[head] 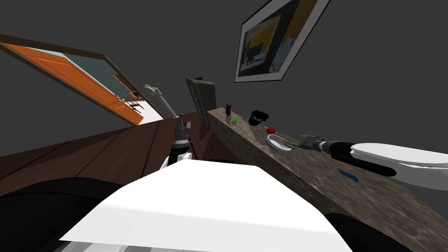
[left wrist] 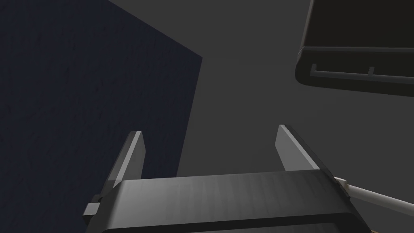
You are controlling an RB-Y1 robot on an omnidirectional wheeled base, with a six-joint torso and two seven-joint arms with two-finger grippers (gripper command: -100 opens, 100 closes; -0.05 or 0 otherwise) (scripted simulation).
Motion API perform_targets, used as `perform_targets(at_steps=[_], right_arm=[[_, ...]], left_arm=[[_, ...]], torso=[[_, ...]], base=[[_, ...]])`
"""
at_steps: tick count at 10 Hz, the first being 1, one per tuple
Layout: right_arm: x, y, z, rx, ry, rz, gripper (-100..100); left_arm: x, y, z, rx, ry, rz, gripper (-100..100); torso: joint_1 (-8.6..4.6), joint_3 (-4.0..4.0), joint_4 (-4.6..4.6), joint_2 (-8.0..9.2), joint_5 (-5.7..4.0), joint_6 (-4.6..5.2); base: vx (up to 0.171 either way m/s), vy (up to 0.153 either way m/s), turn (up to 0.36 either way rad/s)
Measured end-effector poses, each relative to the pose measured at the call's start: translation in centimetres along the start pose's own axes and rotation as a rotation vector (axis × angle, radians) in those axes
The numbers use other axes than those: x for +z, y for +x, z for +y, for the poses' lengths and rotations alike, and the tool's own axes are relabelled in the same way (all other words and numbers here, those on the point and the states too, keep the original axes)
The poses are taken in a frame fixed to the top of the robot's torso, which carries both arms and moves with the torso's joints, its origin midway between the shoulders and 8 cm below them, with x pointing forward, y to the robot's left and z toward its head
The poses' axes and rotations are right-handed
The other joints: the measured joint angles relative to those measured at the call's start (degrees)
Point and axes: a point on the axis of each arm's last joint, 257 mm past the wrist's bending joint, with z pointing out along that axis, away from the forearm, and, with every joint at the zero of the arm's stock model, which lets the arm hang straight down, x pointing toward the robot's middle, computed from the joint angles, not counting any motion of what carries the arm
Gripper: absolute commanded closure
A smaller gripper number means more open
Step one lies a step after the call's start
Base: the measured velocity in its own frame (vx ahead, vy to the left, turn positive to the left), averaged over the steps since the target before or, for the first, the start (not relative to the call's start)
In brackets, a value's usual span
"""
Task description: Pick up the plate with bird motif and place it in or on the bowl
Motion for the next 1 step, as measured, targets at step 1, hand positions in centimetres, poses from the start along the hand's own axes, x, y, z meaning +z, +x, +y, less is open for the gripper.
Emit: perform_targets(at_steps=[1], right_arm=[[0.00,0.00,0.00,0.000,0.000,0.000,0]], left_arm=[[0.00,0.00,0.00,0.000,0.000,0.000,0]], torso=[[0.00,0.00,0.00,0.00,0.00,0.00]], base=[[0.000,0.000,0.000]])
